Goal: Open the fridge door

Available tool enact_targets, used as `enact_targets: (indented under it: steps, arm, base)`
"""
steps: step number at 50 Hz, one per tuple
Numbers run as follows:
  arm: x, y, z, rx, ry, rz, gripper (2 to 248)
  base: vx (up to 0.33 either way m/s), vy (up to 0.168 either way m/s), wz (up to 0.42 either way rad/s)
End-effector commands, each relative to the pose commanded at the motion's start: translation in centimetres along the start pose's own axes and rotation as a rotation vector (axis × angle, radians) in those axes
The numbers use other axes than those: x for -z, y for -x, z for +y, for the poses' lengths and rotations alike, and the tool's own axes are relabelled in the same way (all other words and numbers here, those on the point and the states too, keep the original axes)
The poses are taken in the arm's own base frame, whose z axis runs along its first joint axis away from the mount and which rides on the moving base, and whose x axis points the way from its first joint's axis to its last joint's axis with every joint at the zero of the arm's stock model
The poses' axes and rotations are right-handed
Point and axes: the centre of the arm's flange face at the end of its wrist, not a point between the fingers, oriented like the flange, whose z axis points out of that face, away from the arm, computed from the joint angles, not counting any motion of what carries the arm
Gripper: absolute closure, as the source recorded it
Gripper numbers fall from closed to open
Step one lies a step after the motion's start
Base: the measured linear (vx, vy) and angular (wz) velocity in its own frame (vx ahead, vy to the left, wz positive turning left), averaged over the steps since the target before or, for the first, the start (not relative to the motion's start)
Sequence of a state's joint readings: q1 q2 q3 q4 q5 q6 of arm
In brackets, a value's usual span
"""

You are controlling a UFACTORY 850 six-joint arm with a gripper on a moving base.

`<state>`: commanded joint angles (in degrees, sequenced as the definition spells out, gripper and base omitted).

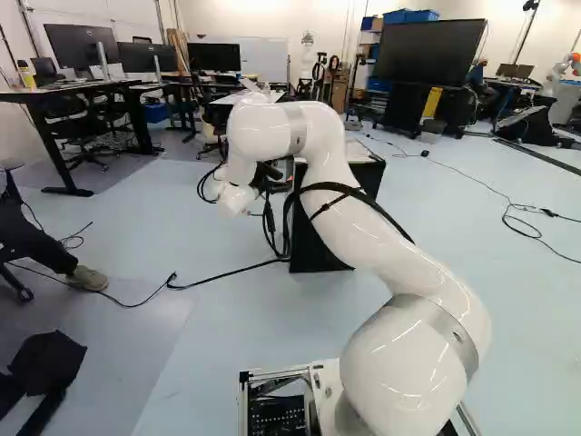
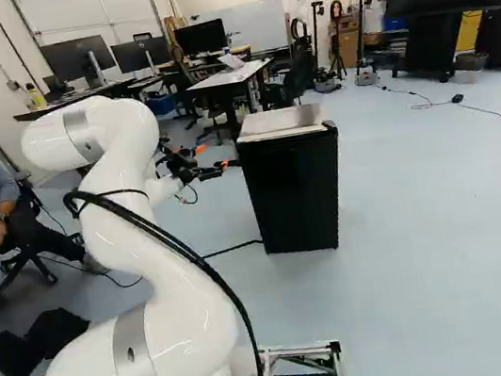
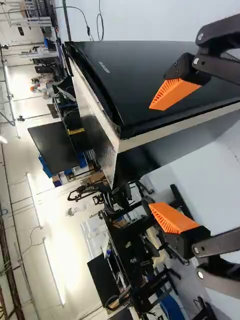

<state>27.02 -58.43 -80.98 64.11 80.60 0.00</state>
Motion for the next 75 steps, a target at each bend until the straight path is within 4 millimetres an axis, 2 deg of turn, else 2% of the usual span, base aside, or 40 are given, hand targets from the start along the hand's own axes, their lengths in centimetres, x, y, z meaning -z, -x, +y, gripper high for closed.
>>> enact_targets:
  steps: [12,51,63,75]
  arm:
    - [-1.6,0.1,0.2,-0.012,0.018,0.014,3]
    - [-5.8,-0.8,3.0,-0.014,0.088,0.042,3]
    - [-6.1,-0.9,3.2,-0.008,0.093,0.044,3]
    - [-6.2,-0.9,3.2,0.093,0.096,0.039,3]
  base:
    - [0.000,0.000,0.000]
    - [0.000,0.000,0.000]
    - [0.000,0.000,0.000]
    - [0.000,0.000,0.000]
